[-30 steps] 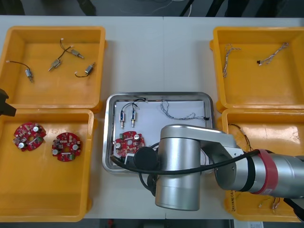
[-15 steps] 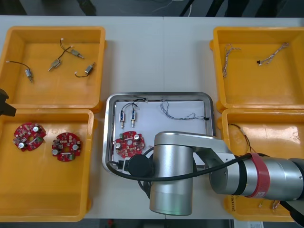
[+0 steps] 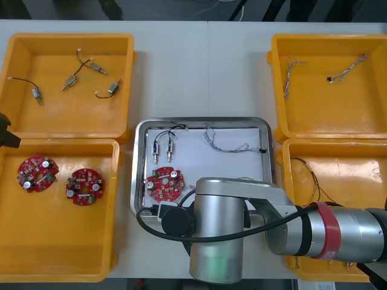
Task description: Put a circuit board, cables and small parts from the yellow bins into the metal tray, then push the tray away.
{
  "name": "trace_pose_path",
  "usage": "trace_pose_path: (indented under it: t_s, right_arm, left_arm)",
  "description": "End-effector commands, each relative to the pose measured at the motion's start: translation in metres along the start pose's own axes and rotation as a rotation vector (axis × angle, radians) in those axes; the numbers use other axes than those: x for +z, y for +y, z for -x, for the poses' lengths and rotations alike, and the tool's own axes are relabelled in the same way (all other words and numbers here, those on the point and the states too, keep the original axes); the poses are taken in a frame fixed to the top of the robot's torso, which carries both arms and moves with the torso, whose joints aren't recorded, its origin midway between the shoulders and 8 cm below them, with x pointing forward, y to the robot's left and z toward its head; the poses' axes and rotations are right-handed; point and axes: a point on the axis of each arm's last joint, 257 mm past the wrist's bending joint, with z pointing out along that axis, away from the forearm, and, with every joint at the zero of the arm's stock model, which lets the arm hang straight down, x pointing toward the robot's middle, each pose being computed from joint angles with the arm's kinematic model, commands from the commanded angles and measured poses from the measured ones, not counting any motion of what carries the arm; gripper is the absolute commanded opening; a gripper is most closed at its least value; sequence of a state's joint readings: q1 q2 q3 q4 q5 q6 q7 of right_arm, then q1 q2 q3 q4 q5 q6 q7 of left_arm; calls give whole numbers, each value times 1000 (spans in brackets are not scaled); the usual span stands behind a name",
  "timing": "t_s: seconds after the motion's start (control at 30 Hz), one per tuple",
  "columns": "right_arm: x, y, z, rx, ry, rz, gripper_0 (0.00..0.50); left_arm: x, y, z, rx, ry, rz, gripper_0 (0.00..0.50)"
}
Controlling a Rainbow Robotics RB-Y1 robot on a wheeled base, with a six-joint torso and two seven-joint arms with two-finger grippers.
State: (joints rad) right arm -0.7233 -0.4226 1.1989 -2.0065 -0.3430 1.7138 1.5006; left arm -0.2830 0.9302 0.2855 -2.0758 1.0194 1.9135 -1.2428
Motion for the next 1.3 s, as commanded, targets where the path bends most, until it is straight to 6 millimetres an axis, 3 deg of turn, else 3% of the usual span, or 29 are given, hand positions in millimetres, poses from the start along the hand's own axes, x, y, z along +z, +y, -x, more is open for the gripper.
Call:
trace_pose_path:
  t_s: [0.03, 0.47, 1.07, 1.1, 1.17, 1.2, 1.23, 1.27, 1.3]
  right_arm:
    - [-2, 20, 15, -39, -39, 13, 500]
    - [5, 18, 28, -21, -39, -10, 500]
    - [0, 16, 27, -20, -50, -18, 500]
    - [0, 16, 28, -19, -53, -18, 470]
    - [-1, 16, 28, -20, -53, -18, 346]
    - [0, 16, 27, -19, -50, -19, 247]
    - [0, 16, 27, -19, -53, -20, 201]
    - [0, 15, 26, -18, -50, -21, 119]
    - [0, 15, 26, -18, -50, -21, 119]
  left_arm:
    - [-16, 16, 4, -1, -26, 59, 500]
    - [-16, 16, 4, -1, -26, 59, 500]
    - [-16, 16, 4, -1, -26, 59, 500]
    - [-16, 16, 4, -1, -26, 59, 500]
    - [-16, 16, 4, -1, -26, 59, 500]
    - [-16, 16, 4, -1, -26, 59, 500]
    - [-16, 16, 4, -1, -26, 59, 500]
    - [-16, 16, 4, -1, -26, 59, 500]
    - [-16, 16, 4, -1, -26, 59, 500]
